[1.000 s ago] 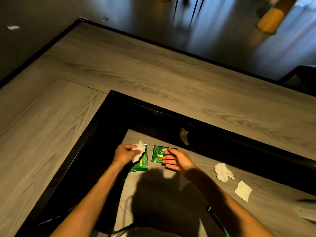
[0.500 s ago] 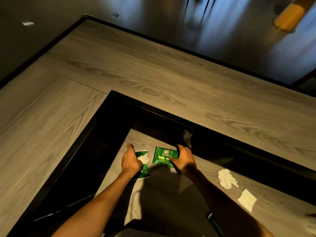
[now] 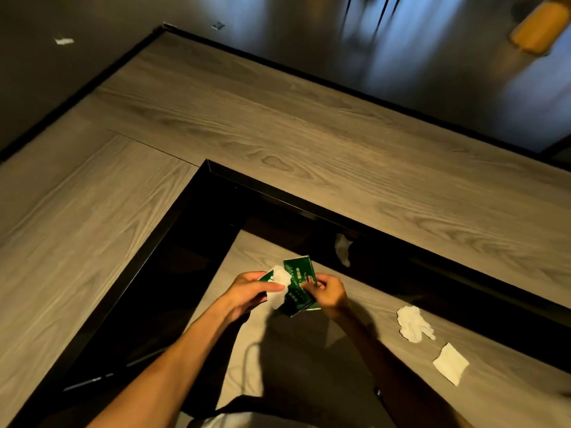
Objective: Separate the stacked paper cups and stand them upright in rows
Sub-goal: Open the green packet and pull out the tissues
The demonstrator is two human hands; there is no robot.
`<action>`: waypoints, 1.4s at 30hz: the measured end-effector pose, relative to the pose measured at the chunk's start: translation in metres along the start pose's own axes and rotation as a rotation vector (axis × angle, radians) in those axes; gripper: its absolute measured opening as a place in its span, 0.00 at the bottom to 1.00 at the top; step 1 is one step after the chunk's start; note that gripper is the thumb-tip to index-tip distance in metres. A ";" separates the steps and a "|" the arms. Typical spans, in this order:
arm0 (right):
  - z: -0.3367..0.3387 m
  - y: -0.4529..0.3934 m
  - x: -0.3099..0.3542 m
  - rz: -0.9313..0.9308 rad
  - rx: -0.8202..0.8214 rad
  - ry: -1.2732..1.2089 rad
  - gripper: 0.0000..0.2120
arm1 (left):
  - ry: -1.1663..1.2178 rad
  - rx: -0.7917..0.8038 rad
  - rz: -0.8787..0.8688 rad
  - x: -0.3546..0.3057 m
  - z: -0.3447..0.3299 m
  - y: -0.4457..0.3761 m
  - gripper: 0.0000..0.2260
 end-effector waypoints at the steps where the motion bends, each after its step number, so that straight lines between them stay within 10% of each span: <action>1: 0.002 0.004 0.009 0.021 0.029 -0.046 0.01 | 0.018 0.009 -0.015 -0.001 -0.007 0.000 0.18; 6: 0.003 0.016 0.041 -0.006 0.263 0.037 0.11 | 0.056 0.053 -0.061 -0.009 -0.025 0.000 0.18; 11: 0.059 -0.006 0.034 -0.116 -0.153 0.316 0.25 | 0.107 -0.093 -0.122 -0.019 -0.010 0.000 0.21; 16: 0.061 -0.036 -0.009 -0.329 0.072 0.688 0.34 | 0.072 -0.222 -0.208 -0.021 0.030 0.008 0.28; 20: 0.051 -0.030 -0.002 -0.229 -0.046 0.763 0.28 | 0.013 -0.270 -0.251 -0.020 0.048 0.018 0.31; 26: 0.042 0.016 0.009 0.047 -0.220 0.350 0.17 | 0.062 -0.145 -0.151 -0.005 0.022 0.033 0.36; 31: 0.041 0.076 0.020 0.064 -0.102 -0.315 0.09 | 0.166 0.038 -0.093 0.002 -0.047 0.048 0.19; 42: 0.126 0.143 -0.047 -0.002 -0.099 -0.468 0.21 | 0.085 0.234 -0.070 0.015 -0.205 0.055 0.18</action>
Point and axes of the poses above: each hand's wrist, its own y-axis away from the middle knuckle, its own z-axis out of the back of the hand, x = y × z, the point moved 8 cm from there along -y, towards the middle knuckle, and after that the axes turned 4 degrees about -y, right-handed, at the moved point
